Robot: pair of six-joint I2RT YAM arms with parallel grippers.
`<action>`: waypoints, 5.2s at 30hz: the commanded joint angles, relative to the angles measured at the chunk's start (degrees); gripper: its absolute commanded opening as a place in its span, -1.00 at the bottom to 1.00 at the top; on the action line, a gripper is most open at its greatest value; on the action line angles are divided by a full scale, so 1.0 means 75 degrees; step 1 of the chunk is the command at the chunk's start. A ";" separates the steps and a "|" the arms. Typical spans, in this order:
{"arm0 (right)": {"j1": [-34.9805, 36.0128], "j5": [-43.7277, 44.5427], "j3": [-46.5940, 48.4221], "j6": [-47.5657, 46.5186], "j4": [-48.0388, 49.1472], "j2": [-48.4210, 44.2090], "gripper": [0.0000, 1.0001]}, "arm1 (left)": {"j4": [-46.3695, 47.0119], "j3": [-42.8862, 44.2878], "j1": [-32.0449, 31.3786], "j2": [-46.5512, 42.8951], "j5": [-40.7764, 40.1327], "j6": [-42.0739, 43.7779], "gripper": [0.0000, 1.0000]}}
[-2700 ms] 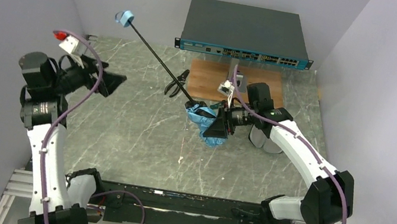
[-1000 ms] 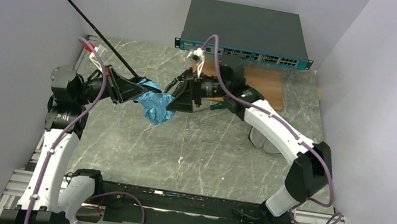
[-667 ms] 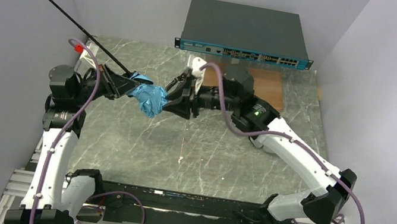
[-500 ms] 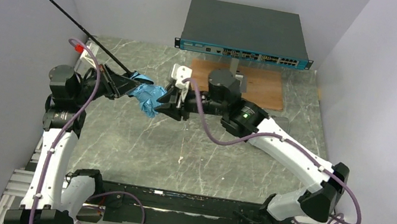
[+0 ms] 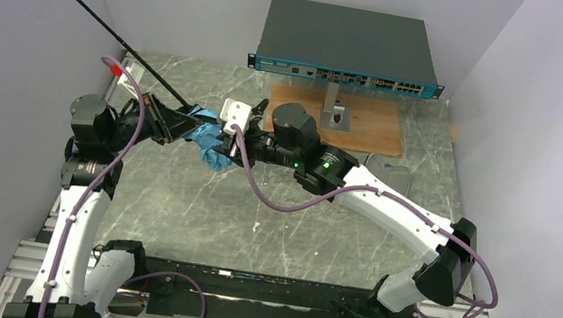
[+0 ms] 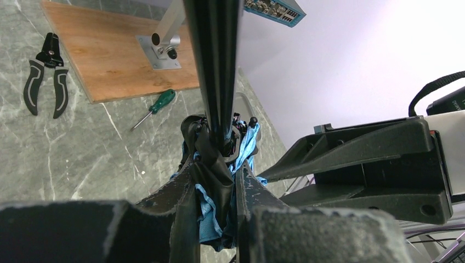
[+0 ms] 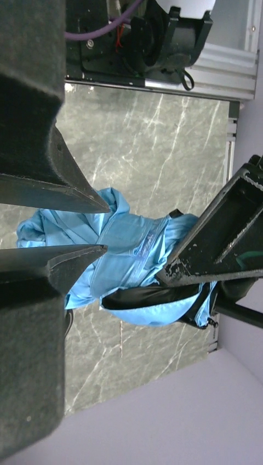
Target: Open the umbrella
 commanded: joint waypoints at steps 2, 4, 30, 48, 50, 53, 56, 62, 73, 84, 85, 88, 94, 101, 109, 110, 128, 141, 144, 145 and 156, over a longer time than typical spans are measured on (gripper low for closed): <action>-0.0003 0.0443 0.0039 -0.0045 0.0637 -0.0173 -0.42 | 0.0778 0.0141 -0.0103 -0.0133 0.0201 -0.0055 -1.00; -0.0001 0.0578 0.0115 -0.0061 0.0644 -0.0070 -0.42 | 0.0845 0.0152 -0.0145 -0.0098 0.0160 -0.0069 -1.00; 0.0521 -0.1049 0.0699 -0.0497 -0.0361 0.0611 -1.00 | 0.0778 0.0141 -0.0161 0.0341 -0.0559 -0.0247 -1.00; 0.0222 -0.1961 0.0448 0.0298 -0.0763 -0.0304 -0.02 | 0.0708 0.0173 -0.0175 0.0295 -0.0326 0.0226 -1.00; -0.0090 -0.2053 0.0546 0.0884 -0.0658 -0.0419 0.07 | 0.0535 0.0217 -0.0189 0.0244 -0.0210 0.0638 -1.00; -0.0740 -0.2202 0.0763 0.1794 -0.0491 -0.0518 0.20 | -0.0323 0.0375 -0.0299 0.0185 -0.0003 0.1654 -1.00; -0.1363 -0.2321 0.1041 0.2594 -0.0303 -0.0498 0.40 | -0.1103 0.0521 -0.0512 0.0147 0.0357 0.2889 -1.00; -0.1630 -0.2639 0.1236 0.3476 0.0131 -0.0398 0.63 | -0.2633 0.0900 -0.0980 0.0407 0.1638 0.5213 -1.00; -0.1198 -0.3512 0.1110 0.3934 0.0713 0.0232 0.17 | -0.2839 0.1230 -0.1901 0.0614 0.2436 0.5532 -1.00; -0.1076 -0.3708 0.1132 0.3704 0.0491 0.0572 -0.21 | -0.2772 0.1335 -0.2393 0.0836 0.2532 0.5418 -1.00; -0.1075 -0.3758 0.1119 0.3760 0.0505 0.0597 -0.25 | -0.2815 0.1396 -0.2402 0.0867 0.2498 0.5459 -1.00; -0.1068 -0.3887 0.0921 0.3875 0.0548 0.0569 -0.56 | -0.3304 0.1648 -0.2422 0.0935 0.2351 0.6085 -1.00; -0.1101 -0.4126 0.0796 0.3979 0.0426 0.0404 -1.00 | -0.3948 0.1859 -0.2416 0.0972 0.2000 0.6604 -0.98; -0.1804 -0.3628 0.0234 0.3971 0.0540 -0.0566 -1.00 | -0.4642 0.2085 -0.1968 0.0663 0.1356 0.6867 0.75; -0.2451 -0.2298 -0.1140 0.3526 0.1055 -0.2252 -1.00 | -0.3625 0.1585 -0.0065 -0.0011 0.1434 0.5545 0.99; -0.2429 -0.2105 -0.1327 0.3512 0.1275 -0.2453 -1.00 | -0.3543 0.1515 0.0070 -0.0058 0.1282 0.5426 0.99; -0.0777 -0.0136 -0.2490 0.1932 0.2476 -0.3843 -1.00 | -0.3868 0.1150 0.0425 0.0172 -0.0483 0.5363 0.99; -0.1280 -0.0513 -0.3285 0.1756 0.2979 -0.4283 -1.00 | -0.4524 0.2992 -0.0504 0.0313 0.1308 0.7587 0.99; -0.1258 -0.0778 -0.3251 0.1710 0.3032 -0.4202 -1.00 | -0.4376 0.3413 -0.1100 0.0511 0.1275 0.7826 0.99; -0.1260 -0.0853 -0.3236 0.1746 0.3022 -0.4157 -1.00 | -0.4203 0.3545 -0.1144 0.0602 0.1412 0.7687 0.98; -0.1136 -0.1382 -0.3084 0.2102 0.3299 -0.3510 -1.00 | -0.1480 0.4757 -0.3146 0.1577 0.1317 0.5446 0.73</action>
